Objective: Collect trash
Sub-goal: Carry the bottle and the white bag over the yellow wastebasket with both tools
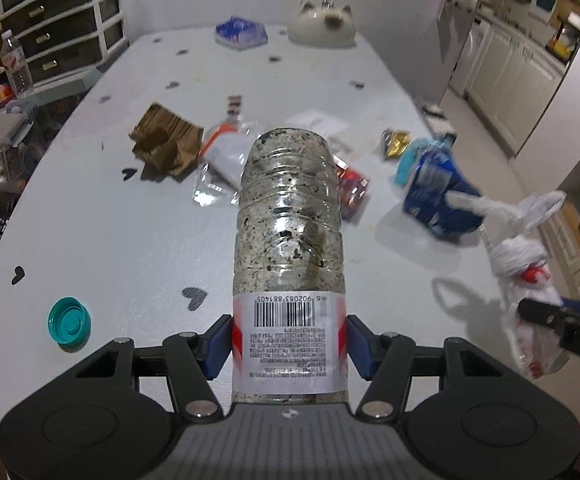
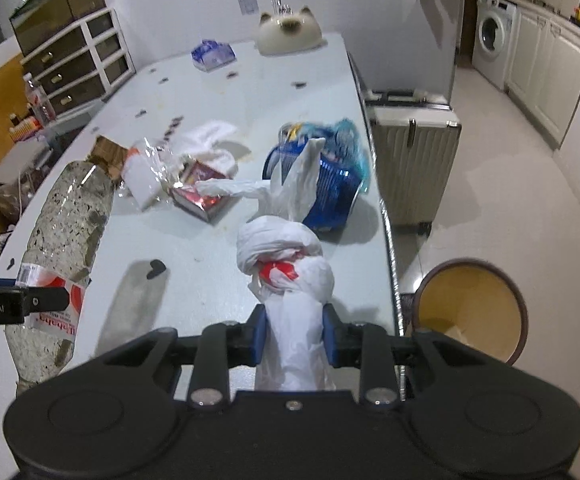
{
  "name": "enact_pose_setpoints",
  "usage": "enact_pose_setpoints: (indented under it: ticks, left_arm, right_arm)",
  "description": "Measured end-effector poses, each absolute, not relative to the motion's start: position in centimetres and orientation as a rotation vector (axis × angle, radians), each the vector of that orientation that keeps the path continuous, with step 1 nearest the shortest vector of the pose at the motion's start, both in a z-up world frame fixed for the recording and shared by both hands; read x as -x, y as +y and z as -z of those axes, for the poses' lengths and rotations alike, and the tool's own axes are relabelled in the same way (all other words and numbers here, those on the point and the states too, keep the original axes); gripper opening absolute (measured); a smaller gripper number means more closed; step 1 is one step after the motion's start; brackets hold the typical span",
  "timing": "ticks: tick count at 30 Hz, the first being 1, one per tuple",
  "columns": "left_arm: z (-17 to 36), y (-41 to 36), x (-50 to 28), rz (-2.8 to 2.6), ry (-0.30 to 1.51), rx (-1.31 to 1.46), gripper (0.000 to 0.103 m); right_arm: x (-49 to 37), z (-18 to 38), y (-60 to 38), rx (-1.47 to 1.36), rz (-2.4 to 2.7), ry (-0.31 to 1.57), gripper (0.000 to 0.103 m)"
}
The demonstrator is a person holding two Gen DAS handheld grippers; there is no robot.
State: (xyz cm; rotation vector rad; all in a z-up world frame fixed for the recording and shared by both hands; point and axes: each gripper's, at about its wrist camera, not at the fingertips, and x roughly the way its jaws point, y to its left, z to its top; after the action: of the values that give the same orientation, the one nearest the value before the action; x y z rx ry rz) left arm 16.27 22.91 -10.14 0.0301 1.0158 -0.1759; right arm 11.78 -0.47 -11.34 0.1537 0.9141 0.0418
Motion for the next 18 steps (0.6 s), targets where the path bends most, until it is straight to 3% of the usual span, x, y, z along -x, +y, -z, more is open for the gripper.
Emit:
enact_pose_setpoints:
  ticks: [10, 18]
  left_arm:
    - [10.0, 21.6, -13.7, 0.179, 1.029, -0.001, 0.060]
    - [9.1, 21.7, -13.2, 0.153, 1.003, 0.012, 0.060]
  right_arm:
    - [-10.7, 15.3, -1.3, -0.220, -0.087, 1.068, 0.029]
    - [-9.5, 11.6, -1.1, -0.167, -0.089, 0.935, 0.029]
